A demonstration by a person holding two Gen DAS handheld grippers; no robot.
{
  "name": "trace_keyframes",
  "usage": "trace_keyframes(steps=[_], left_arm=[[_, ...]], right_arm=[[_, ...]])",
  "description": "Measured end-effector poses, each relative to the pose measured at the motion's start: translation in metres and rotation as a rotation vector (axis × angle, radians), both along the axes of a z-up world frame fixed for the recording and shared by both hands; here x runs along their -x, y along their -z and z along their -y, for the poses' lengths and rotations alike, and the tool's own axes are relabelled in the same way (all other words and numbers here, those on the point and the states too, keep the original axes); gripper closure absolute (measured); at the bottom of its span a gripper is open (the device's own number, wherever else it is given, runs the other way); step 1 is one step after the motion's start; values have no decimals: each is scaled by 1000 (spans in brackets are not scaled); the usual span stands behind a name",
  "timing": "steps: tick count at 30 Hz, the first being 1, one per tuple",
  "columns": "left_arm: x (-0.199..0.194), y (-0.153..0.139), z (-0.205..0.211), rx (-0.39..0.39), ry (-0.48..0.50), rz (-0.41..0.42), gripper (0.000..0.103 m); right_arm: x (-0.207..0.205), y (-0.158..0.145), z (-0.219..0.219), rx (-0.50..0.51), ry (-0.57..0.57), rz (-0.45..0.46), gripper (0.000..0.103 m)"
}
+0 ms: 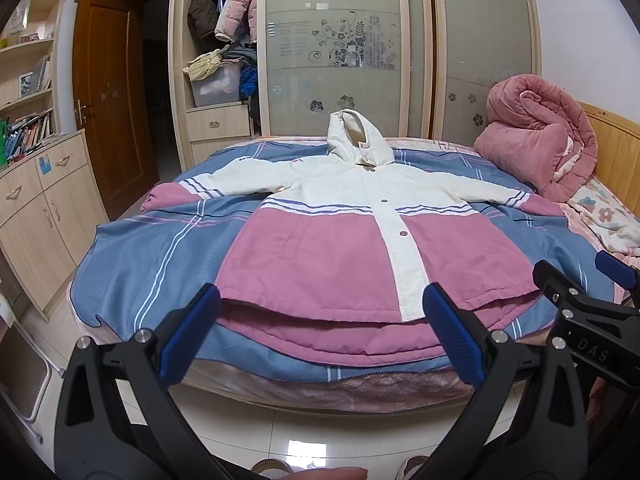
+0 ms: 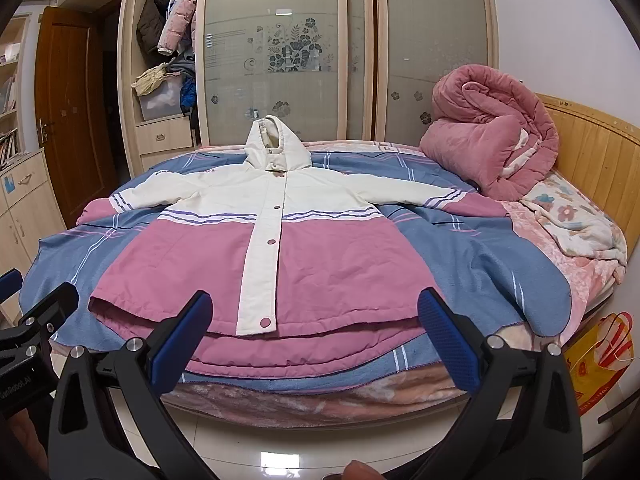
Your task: Fold large clothes
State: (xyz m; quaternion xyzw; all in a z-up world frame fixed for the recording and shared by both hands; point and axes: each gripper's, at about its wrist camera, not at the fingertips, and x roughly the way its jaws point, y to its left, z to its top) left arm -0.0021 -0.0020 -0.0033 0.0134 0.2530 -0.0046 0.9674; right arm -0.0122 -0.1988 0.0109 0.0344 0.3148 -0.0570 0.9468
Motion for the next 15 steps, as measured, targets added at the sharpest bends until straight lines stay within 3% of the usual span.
trace_keyframes(steps=[15], left_arm=[[-2,1,-1,3,3,-3,2]], right_arm=[[-1,2,1,1,3,-2,1]])
